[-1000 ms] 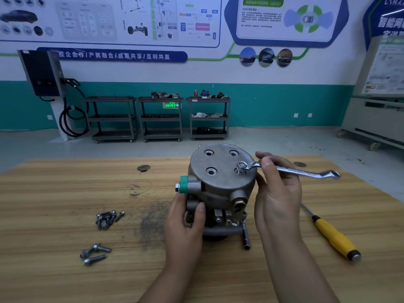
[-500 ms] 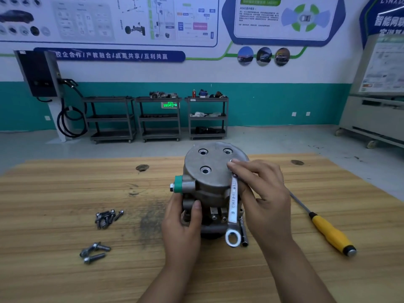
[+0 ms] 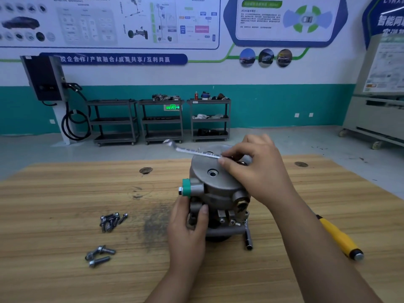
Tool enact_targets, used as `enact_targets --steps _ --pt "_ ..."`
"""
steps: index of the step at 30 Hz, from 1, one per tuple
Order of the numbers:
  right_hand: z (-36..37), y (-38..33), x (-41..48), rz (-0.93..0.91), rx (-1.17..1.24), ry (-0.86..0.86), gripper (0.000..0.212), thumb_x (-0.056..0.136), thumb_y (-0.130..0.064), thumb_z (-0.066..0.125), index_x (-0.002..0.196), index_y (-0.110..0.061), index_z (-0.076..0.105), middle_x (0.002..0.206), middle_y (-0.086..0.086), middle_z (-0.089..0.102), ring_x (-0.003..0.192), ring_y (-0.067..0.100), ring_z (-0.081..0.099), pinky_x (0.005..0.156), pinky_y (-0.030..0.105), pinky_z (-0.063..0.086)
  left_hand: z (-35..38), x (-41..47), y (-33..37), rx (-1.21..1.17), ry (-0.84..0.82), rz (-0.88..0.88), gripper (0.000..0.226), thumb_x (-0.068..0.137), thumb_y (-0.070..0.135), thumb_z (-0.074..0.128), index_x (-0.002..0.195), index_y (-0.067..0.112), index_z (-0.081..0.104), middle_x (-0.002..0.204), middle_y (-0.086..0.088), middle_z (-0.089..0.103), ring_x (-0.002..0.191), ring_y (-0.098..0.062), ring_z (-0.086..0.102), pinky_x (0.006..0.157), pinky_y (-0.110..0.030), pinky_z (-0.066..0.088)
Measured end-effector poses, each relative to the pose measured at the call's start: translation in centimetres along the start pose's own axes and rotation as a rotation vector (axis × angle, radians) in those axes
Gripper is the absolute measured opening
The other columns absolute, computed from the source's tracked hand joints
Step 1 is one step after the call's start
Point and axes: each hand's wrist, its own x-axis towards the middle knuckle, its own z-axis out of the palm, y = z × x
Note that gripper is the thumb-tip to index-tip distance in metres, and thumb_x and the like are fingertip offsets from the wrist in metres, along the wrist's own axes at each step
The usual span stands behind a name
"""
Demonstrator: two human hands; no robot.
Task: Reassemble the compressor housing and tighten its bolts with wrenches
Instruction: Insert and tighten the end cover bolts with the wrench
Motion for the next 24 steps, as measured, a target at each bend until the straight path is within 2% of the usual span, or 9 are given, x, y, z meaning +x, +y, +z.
enact_targets --steps 4,6,9,10,12,14,17,20,24 --pt "1.0 0.3 0.6 0.201 -0.024 0.012 0.014 0.083 -0.033 0.063 0.072 -0.030 0.055 0.092 -0.010 0.047 0.099 0.011 0.031 0.084 0.032 0.026 0.1 0.0 -0.2 -0.017 -0.013 -0.013 0.025 0.081 0.046 0.049 0.101 0.032 0.056 0.095 0.004 0.062 0.091 0.002 0.056 0.075 -0.007 0.038" --pt "1.4 0.9 0.6 0.312 0.024 -0.015 0.004 0.086 -0.036 0.056 0.083 -0.035 0.053 0.109 -0.008 0.046 0.112 0.013 0.030 0.091 0.033 0.024 0.1 0.1 -0.2 -0.025 -0.014 -0.013 0.026 0.081 0.045 0.050 0.101 0.031 0.057 0.096 0.004 0.062 0.091 0.001 0.056 0.075 -0.007 0.039" --pt "1.8 1.7 0.4 0.515 0.240 0.008 0.011 0.089 -0.032 0.052 0.100 -0.032 0.053 0.126 0.000 0.048 0.125 0.021 0.035 0.105 0.045 0.030 0.2 0.0 -0.3 -0.027 -0.015 -0.013 0.030 0.081 0.046 0.050 0.101 0.026 0.059 0.096 0.005 0.062 0.092 -0.002 0.056 0.076 -0.007 0.038" --pt "1.8 1.9 0.3 0.587 0.358 0.068 0.010 0.087 -0.029 0.054 0.097 -0.031 0.052 0.127 0.003 0.049 0.122 0.023 0.041 0.101 0.045 0.036 0.2 0.0 -0.4 -0.031 -0.014 -0.018 0.035 0.081 0.046 0.050 0.103 0.021 0.060 0.097 0.004 0.062 0.093 -0.005 0.057 0.078 -0.008 0.039" --pt "2.0 1.8 -0.1 0.674 0.708 0.214 0.017 0.086 -0.019 0.060 0.098 -0.028 0.051 0.120 0.004 0.053 0.108 0.018 0.053 0.084 0.030 0.046 0.2 0.0 -0.4 -0.049 -0.014 -0.031 0.041 0.080 0.047 0.050 0.106 0.018 0.061 0.099 0.003 0.063 0.096 -0.009 0.058 0.081 -0.013 0.042" --pt "2.3 1.5 -1.1 0.628 1.024 0.364 0.022 0.088 -0.008 0.061 0.100 -0.023 0.051 0.111 -0.001 0.061 0.093 0.008 0.063 0.069 0.014 0.049 0.2 0.0 -0.4 -0.064 -0.012 -0.037 0.034 0.080 0.047 0.050 0.105 0.025 0.059 0.098 0.004 0.063 0.096 -0.010 0.059 0.080 -0.016 0.044" --pt "3.3 1.1 -2.9 0.454 1.213 0.509 0.012 0.088 -0.013 0.058 0.097 -0.019 0.053 0.103 -0.003 0.071 0.092 0.005 0.067 0.074 0.017 0.053 0.1 0.0 -0.2 -0.073 -0.011 -0.045 0.034 0.081 0.047 0.049 0.109 0.031 0.057 0.098 0.003 0.064 0.095 -0.007 0.059 0.079 -0.015 0.044" --pt "4.2 0.9 -4.7 0.362 1.170 0.599 0.013 0.083 -0.027 0.054 0.095 -0.021 0.054 0.092 -0.005 0.074 0.096 0.010 0.067 0.085 0.024 0.052 0.0 0.0 -0.2 -0.064 -0.009 -0.031 0.029 0.080 0.047 0.050 0.107 0.038 0.055 0.095 0.003 0.064 0.090 -0.004 0.058 0.076 -0.012 0.043" --pt "4.8 0.7 -6.0 0.243 0.962 0.652 0.010 0.089 -0.026 0.052 0.097 -0.030 0.057 0.097 -0.011 0.071 0.098 0.005 0.064 0.084 0.014 0.047 -0.1 0.1 -0.2 -0.064 -0.015 -0.022 0.029 0.080 0.046 0.050 0.107 0.040 0.055 0.097 0.005 0.064 0.093 -0.002 0.059 0.076 -0.012 0.043"
